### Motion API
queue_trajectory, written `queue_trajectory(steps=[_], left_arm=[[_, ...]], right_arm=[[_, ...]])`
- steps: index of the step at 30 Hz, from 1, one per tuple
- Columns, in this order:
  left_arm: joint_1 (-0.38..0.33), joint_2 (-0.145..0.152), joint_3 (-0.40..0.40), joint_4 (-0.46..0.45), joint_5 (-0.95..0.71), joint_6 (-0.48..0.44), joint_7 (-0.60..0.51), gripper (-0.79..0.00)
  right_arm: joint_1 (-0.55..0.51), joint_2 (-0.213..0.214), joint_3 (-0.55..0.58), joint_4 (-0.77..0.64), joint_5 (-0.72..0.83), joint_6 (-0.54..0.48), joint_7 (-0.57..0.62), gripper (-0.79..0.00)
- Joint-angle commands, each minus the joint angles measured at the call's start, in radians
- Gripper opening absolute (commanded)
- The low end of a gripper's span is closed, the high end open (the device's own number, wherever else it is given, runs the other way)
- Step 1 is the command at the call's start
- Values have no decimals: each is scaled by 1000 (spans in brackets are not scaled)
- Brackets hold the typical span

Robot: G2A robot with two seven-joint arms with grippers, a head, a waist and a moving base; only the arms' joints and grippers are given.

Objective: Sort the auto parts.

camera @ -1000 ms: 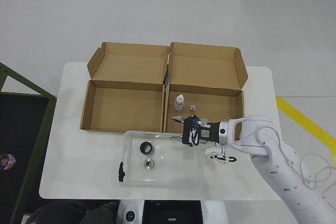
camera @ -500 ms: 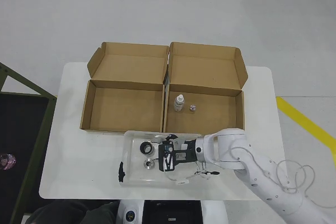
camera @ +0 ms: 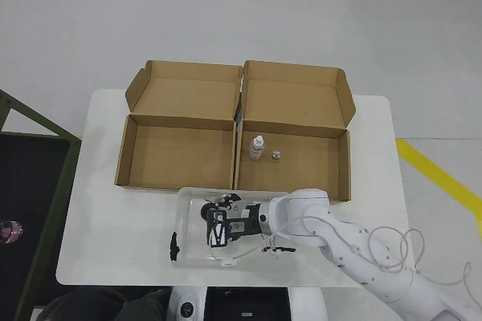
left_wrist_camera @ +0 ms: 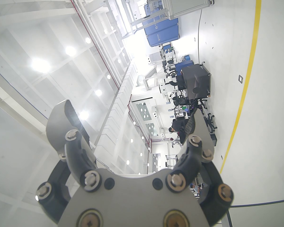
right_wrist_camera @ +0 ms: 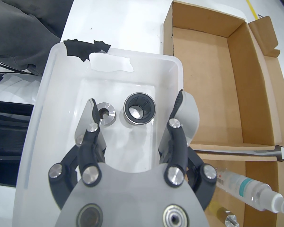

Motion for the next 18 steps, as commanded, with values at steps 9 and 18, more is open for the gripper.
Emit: queue_trajectory(steps=[9, 18], left_arm=[[0, 0, 0, 0, 0, 0, 0, 0], [0, 0, 0, 0, 0, 0, 0, 0]], right_arm=[[33, -32, -47, 70, -8, 25, -3, -366], [57, -55, -66, 129, -11, 42, -4, -363]])
